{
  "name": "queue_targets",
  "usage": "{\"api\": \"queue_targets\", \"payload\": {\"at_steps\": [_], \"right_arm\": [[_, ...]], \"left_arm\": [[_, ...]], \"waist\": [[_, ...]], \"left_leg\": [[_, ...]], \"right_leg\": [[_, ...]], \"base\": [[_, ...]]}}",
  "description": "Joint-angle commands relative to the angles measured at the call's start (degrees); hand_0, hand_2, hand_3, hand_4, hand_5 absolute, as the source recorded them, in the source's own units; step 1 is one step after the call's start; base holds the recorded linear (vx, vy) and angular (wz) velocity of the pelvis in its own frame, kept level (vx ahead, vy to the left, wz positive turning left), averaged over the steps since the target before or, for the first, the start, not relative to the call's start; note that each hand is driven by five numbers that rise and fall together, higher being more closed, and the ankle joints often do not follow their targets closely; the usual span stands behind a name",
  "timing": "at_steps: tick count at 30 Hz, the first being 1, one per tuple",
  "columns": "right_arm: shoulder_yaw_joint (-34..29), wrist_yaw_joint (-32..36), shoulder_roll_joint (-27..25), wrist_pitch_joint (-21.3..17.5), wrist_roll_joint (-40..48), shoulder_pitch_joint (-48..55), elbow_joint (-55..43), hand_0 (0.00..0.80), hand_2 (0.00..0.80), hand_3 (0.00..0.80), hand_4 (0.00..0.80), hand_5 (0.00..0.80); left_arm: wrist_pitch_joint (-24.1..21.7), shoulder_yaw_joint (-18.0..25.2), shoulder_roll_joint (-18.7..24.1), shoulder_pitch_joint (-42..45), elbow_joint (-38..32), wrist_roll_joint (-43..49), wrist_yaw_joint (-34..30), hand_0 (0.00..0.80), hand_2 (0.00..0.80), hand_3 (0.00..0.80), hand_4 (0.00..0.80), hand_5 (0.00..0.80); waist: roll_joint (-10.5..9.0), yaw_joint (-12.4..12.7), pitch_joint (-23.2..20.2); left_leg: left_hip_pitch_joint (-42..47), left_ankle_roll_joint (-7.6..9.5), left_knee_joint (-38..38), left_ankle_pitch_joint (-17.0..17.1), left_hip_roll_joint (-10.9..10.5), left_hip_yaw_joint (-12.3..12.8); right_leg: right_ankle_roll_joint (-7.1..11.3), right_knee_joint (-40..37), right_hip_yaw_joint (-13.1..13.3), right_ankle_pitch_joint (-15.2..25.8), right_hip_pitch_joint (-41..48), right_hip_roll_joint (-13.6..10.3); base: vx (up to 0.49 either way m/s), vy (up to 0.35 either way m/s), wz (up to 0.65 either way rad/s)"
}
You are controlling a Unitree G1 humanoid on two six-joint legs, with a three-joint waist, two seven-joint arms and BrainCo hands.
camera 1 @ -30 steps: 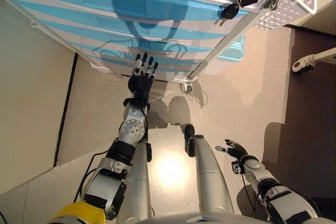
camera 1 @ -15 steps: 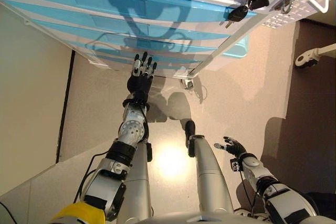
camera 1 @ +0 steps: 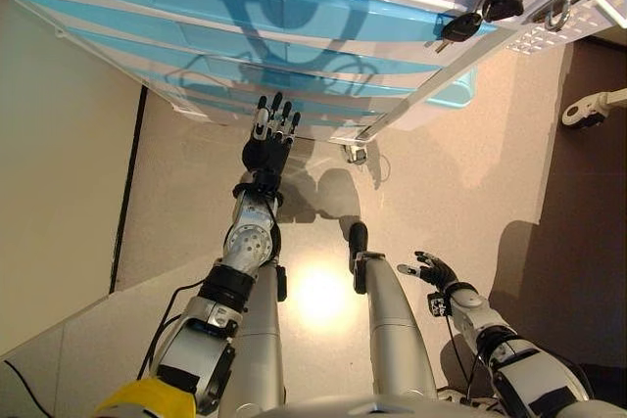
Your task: Open the drawer and pick up the medicine
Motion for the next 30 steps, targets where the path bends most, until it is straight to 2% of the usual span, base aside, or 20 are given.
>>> {"api": "queue_targets", "payload": {"at_steps": [1,6,11,17,22,24,30], "right_arm": [[2.56,0.63,-2.37,-1.28,-0.77,0.98,1.47,0.0,0.0,0.0,0.0,0.0],[2.97,1.31,-2.64,-1.25,-1.12,1.46,2.44,0.0,0.0,0.0,0.0,0.0],[3.3,1.79,-2.73,-1.45,-0.96,1.8,2.38,0.0,0.0,0.0,0.0,0.0],[3.95,1.59,-2.72,-1.42,-0.51,1.13,2.76,0.0,0.0,0.0,0.0,0.0],[4.1,0.99,-2.93,-1.34,-0.59,1.1,3.29,0.0,0.0,0.0,0.0,0.0],[4.25,0.33,-3.11,-1.33,-0.52,1.08,3.48,0.0,0.0,0.0,0.0,0.0],[4.71,-0.41,-3.37,-1.27,-0.69,1.18,3.38,0.0,0.0,0.0,0.0,0.0]], "left_arm": [[-2.76,1.68,0.33,-5.72,-11.34,1.38,-4.66,0.0,0.0,0.0,0.0,0.0],[-3.33,1.85,1.77,-6.5,-14.89,2.0,-5.64,0.0,0.0,0.0,0.0,0.0],[-3.61,2.1,1.98,-6.99,-14.44,1.9,-5.75,0.0,0.0,0.0,0.0,0.0],[-6.17,3.29,1.87,-10.48,-10.48,1.66,-3.07,0.0,0.0,0.0,0.0,0.0],[-9.63,6.69,2.41,-13.58,-4.99,1.47,0.96,0.0,0.0,0.0,0.0,0.0],[-11.93,8.54,3.2,-16.04,-1.79,0.72,3.7,0.0,0.0,0.0,0.0,0.0],[-14.19,11.18,5.7,-19.76,2.23,0.1,6.79,0.0,0.0,0.0,0.0,0.0]], "waist": [[3.05,-0.94,-2.0],[3.26,-0.67,-2.5],[3.29,-0.74,-2.78],[3.05,-1.1,-2.7],[2.94,-1.43,-3.2],[2.87,-1.74,-3.57],[2.7,-2.21,-3.91]], "left_leg": [[-0.19,2.79,-2.76,-0.16,-2.15,-0.3],[-0.36,2.57,-3.41,0.35,-2.06,-0.6],[-0.43,2.31,-3.96,0.85,-1.89,-0.62],[-0.1,2.15,-5.12,1.33,-1.55,-0.68],[-0.13,2.04,-5.32,1.44,-1.36,-0.82],[-0.21,1.87,-5.55,1.5,-1.15,-0.83],[-0.59,2.09,-5.54,1.41,-0.93,-0.85]], "right_leg": [[0.53,-4.23,-1.73,4.92,0.12,1.46],[0.59,-4.63,-1.82,5.19,-0.05,1.61],[0.46,-5.06,-1.88,5.53,-0.13,1.71],[0.75,-6.47,-1.96,6.27,0.31,1.88],[0.78,-6.43,-1.93,6.31,0.15,1.98],[0.84,-6.69,-1.92,6.33,0.19,1.97],[0.99,-6.73,-1.74,6.45,-0.09,2.07]], "base": [[0.0,0.0,0.0],[0.0,0.0,0.0],[0.0,0.0,0.0],[0.0,0.0,0.0],[0.0,0.0,0.0],[0.007,-0.002,-0.02],[0.014,0.002,-0.06]]}}
